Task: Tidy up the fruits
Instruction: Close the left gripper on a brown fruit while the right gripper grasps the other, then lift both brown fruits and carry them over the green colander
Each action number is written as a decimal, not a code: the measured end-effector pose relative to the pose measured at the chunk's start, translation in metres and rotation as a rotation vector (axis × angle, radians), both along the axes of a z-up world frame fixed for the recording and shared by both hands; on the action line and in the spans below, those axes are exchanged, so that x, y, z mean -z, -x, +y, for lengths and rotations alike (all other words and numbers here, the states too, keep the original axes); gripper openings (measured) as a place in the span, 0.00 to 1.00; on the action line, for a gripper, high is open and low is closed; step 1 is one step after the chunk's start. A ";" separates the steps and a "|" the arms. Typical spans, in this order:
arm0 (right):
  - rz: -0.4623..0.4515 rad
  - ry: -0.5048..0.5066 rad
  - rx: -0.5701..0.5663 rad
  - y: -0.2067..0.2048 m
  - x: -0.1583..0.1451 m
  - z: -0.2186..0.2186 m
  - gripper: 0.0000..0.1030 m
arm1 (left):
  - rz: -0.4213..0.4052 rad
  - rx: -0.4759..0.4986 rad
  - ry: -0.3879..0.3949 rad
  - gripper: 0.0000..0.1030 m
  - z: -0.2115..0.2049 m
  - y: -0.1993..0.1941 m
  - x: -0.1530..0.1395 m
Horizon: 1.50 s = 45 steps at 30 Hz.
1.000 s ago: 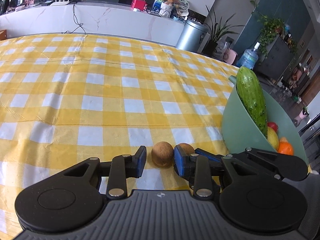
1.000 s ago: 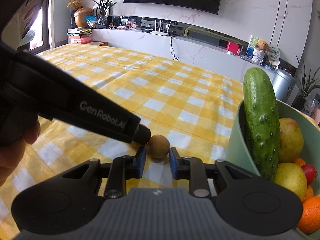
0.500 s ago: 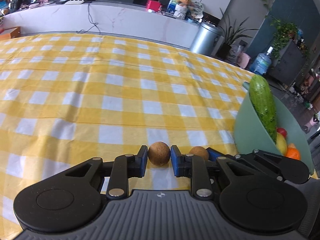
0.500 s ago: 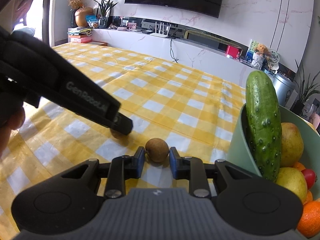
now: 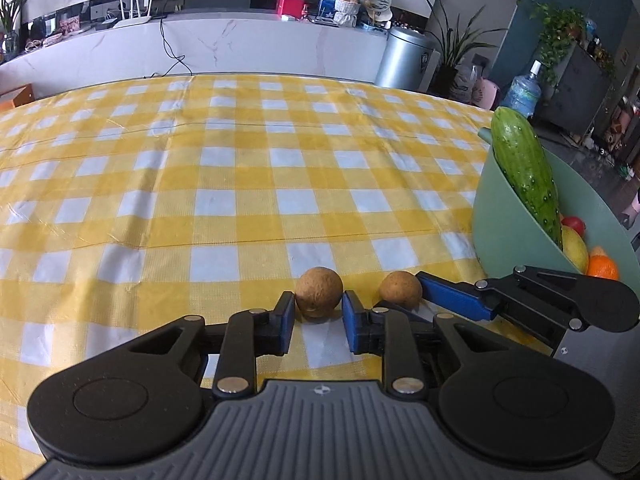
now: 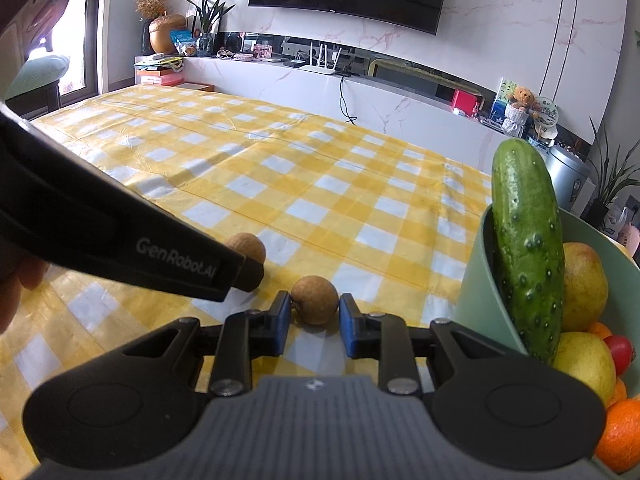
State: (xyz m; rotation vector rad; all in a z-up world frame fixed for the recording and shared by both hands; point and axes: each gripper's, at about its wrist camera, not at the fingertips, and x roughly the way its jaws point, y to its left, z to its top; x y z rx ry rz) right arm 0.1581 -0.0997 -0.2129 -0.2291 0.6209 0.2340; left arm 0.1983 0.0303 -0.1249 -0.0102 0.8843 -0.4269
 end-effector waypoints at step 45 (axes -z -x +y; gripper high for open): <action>-0.195 -0.110 0.258 0.136 -0.129 -0.108 0.22 | -0.187 0.152 0.040 0.27 -0.099 0.106 -0.116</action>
